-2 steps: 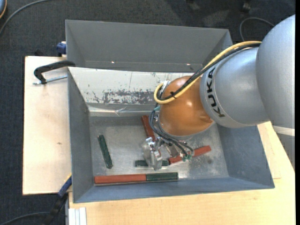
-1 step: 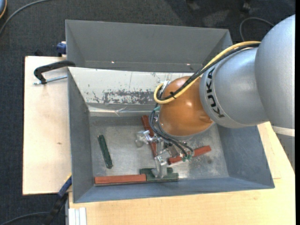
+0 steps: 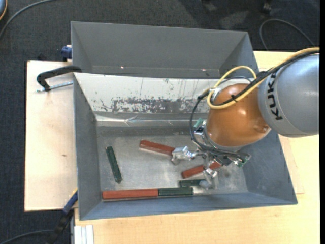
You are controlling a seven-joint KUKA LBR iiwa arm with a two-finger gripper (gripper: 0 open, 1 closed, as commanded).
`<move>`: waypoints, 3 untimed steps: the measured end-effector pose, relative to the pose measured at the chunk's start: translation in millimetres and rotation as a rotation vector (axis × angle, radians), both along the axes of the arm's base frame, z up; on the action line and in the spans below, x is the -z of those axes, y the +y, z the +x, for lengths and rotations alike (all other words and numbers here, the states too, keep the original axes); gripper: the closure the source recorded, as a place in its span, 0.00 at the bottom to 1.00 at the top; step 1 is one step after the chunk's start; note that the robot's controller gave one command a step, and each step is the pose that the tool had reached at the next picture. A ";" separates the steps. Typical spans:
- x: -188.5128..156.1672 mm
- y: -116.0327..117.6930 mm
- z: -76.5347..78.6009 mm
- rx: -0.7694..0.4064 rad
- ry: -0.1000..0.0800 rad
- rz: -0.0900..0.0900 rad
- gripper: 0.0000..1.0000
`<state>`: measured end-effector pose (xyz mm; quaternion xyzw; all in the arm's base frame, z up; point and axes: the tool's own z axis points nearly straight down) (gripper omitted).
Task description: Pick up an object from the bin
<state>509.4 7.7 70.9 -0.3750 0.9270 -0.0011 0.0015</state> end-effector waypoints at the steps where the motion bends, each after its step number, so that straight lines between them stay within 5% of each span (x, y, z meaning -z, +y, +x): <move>1: -1.0 2.6 0.7 -0.002 -0.002 0.003 1.00; 2: -0.3 2.8 0.3 -0.003 0.000 0.003 0.00; 3: -125.4 14.2 15.4 -0.360 -0.008 0.001 0.00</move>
Offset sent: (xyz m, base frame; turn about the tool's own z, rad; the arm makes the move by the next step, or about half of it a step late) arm 0.0000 0.0000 0.0000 0.0000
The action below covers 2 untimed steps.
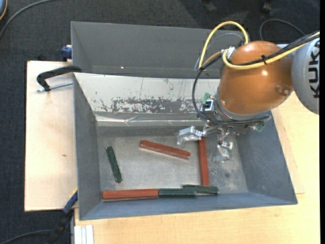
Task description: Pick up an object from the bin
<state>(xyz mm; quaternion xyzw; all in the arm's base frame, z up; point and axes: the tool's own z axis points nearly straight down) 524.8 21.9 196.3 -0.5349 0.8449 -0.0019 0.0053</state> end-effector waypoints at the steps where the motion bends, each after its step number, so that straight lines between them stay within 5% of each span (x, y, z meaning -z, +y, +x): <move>1: 123.2 1.4 -28.4 -0.129 0.017 -0.002 0.00; 2: 121.6 74.3 -10.0 -0.145 0.005 0.005 0.00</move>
Offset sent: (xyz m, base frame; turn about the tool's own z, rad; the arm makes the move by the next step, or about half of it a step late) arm -0.0266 0.0001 -0.1197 -0.1300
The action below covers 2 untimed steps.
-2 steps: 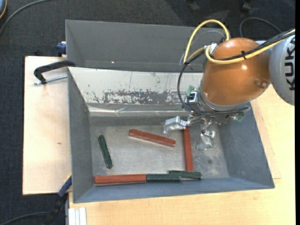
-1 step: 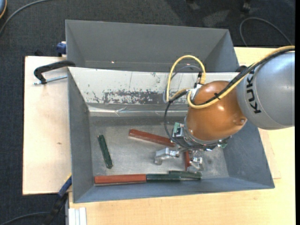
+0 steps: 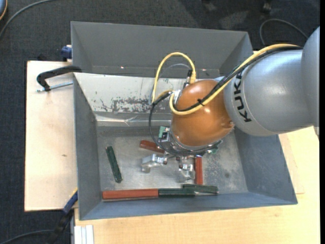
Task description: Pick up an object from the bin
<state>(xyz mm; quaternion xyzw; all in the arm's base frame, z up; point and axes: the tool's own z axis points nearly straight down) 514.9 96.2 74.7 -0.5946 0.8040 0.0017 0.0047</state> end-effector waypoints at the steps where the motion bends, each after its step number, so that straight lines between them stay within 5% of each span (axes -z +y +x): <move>1: -83.4 3.9 -17.5 -0.333 -0.004 -0.006 0.00; 2: 6.8 -143.8 -15.6 -0.299 0.009 -0.011 0.00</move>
Offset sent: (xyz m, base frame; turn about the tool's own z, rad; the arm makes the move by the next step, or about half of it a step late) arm -0.0188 0.0021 0.0811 -0.3346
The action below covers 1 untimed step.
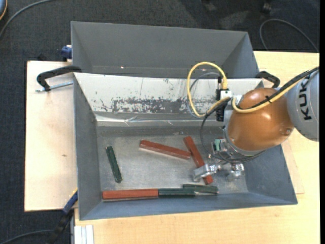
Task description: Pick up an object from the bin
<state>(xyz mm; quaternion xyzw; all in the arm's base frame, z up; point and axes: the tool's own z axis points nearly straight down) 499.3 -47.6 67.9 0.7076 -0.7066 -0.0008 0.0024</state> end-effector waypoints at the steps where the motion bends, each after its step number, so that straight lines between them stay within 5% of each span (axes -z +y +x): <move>1: -2.6 5.2 1.5 -0.007 -0.004 0.004 1.00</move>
Offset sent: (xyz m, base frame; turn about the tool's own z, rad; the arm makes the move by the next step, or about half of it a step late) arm 0.0000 0.0000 0.0000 0.0000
